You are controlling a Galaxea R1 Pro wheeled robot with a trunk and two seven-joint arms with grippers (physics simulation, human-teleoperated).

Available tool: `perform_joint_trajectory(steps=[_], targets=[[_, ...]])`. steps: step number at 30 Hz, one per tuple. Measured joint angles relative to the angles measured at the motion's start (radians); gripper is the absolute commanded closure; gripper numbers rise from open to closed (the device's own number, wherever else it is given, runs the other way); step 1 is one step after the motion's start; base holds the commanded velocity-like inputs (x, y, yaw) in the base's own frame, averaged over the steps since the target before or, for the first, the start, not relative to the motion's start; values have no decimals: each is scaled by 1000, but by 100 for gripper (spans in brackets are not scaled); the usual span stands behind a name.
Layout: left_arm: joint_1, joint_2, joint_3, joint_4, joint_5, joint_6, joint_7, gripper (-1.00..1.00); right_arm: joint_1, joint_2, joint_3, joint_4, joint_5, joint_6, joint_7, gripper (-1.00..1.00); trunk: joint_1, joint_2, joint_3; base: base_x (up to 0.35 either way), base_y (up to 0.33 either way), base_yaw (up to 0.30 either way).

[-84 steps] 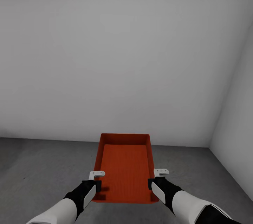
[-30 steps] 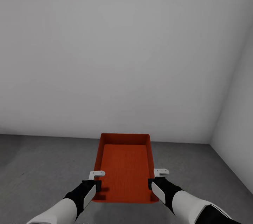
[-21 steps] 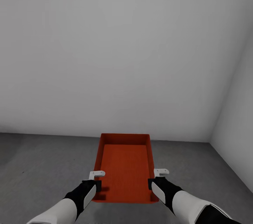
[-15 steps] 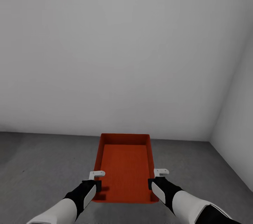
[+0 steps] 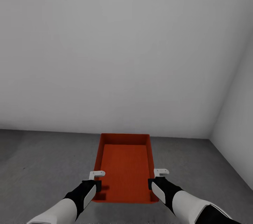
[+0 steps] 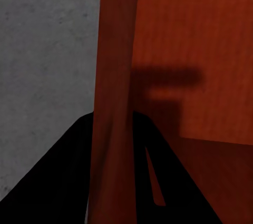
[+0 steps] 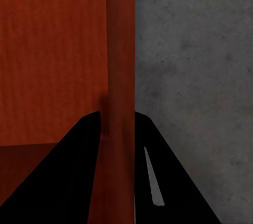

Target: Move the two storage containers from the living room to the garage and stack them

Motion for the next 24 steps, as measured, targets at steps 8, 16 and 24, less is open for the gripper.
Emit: perform_joint_trajectory(steps=[8,16,24], targets=[[0,0,1,0,-1,0,0,100,0,0,0,0,0,0,1,100,0,0,-13,0,0,0],[0,0,1,0,-2,0,0,100,0,0,0,0,0,0,1,100,0,0,-26,0,0,0],[0,-1,1,0,-2,-1,0,100,0,-1,0,0,0,-1,1,100,0,0,-39,0,0,0]])
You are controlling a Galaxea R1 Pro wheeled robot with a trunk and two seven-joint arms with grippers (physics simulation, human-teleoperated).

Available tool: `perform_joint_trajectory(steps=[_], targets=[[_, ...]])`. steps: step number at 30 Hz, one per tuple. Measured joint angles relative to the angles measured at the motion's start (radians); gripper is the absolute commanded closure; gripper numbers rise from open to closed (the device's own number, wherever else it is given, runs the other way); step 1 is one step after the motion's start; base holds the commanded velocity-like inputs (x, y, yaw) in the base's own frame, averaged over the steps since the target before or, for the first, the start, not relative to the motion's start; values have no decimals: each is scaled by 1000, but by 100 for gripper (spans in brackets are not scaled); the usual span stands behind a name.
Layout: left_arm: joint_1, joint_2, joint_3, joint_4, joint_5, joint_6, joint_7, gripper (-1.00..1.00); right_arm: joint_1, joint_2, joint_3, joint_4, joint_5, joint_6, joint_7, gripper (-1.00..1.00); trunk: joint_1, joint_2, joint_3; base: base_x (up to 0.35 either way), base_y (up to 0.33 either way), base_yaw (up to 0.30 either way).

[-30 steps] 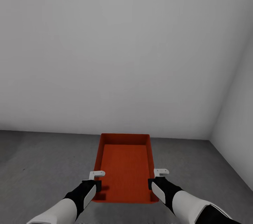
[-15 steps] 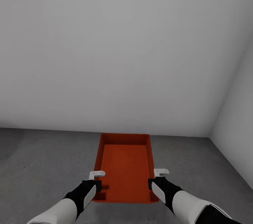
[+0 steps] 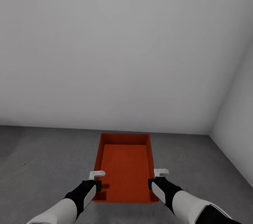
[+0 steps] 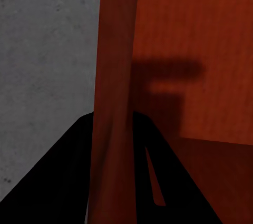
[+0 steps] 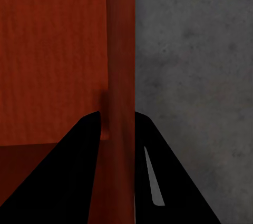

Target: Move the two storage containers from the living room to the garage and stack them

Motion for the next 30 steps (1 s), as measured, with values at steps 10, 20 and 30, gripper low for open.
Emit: perform_joint_trajectory(steps=[10,20,30], targets=[[0,0,0,0,0,0,0,100,0,0,0,0,0,0,0,100,0,0,-16,0,0,0],[0,0,0,0,0,0,0,100,0,0,0,0,0,0,0,100,0,0,-32,0,0,0],[0,0,0,0,0,0,0,100,0,0,0,0,0,-1,1,100,0,0,-49,0,0,0]])
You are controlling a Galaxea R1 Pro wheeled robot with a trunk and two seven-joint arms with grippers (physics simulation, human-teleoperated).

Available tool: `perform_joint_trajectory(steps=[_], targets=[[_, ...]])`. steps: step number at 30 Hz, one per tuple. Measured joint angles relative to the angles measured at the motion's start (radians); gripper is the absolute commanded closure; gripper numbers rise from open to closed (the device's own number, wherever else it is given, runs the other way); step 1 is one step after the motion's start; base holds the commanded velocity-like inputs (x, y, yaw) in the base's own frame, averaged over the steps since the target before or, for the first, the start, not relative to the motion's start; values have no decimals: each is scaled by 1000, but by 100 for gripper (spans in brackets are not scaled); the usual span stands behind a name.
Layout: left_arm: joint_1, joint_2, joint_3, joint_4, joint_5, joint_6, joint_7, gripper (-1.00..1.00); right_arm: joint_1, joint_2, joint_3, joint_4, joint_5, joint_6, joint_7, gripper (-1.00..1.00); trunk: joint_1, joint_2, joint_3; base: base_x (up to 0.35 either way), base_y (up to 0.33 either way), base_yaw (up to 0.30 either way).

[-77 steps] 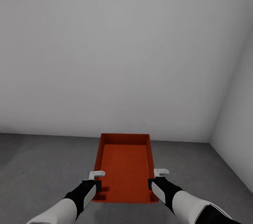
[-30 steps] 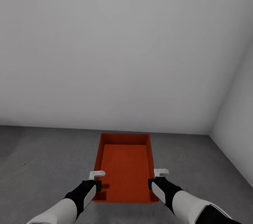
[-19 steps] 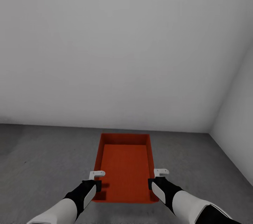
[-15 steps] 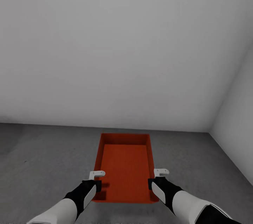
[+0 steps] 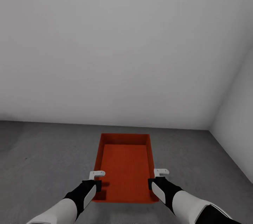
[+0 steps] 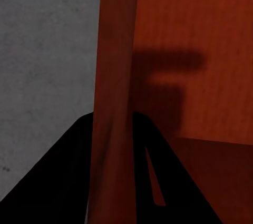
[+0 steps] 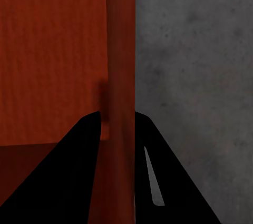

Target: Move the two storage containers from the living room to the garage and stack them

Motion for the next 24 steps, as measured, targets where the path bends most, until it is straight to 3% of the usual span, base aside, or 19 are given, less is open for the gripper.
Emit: perform_joint_trajectory(steps=[24], targets=[[0,0,1,0,0,0,0,100,0,0,0,0,0,1,-1,100,0,0,-39,0,0,0]])
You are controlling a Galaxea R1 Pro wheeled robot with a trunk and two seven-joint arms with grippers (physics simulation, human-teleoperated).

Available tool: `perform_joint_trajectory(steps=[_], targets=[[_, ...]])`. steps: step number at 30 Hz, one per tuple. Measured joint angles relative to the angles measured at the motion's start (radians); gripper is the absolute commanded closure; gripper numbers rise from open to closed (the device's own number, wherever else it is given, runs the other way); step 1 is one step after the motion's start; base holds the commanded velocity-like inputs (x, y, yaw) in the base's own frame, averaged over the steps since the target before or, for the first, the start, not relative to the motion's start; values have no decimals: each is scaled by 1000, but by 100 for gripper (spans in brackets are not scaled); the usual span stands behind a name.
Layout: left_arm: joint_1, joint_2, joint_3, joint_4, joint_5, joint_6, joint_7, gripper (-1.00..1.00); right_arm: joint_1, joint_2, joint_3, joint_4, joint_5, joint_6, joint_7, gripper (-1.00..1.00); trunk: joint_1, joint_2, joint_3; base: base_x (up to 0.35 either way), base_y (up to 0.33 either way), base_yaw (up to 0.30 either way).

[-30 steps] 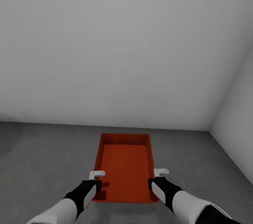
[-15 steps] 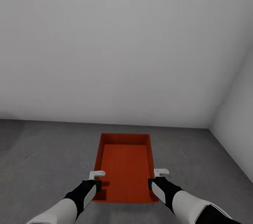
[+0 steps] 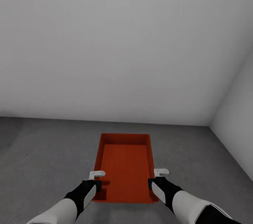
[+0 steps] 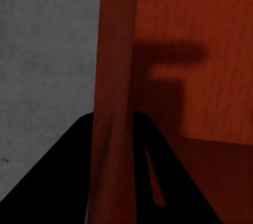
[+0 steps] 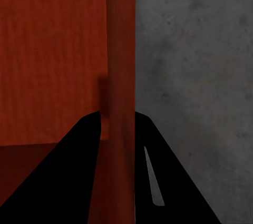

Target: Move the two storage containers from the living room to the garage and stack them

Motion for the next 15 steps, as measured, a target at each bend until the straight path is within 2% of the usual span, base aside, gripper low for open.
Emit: perform_joint_trajectory(steps=[15], targets=[[0,0,-1,0,1,0,0,100,0,0,0,0,0,0,0,100,0,0,-24,0,0,0]])
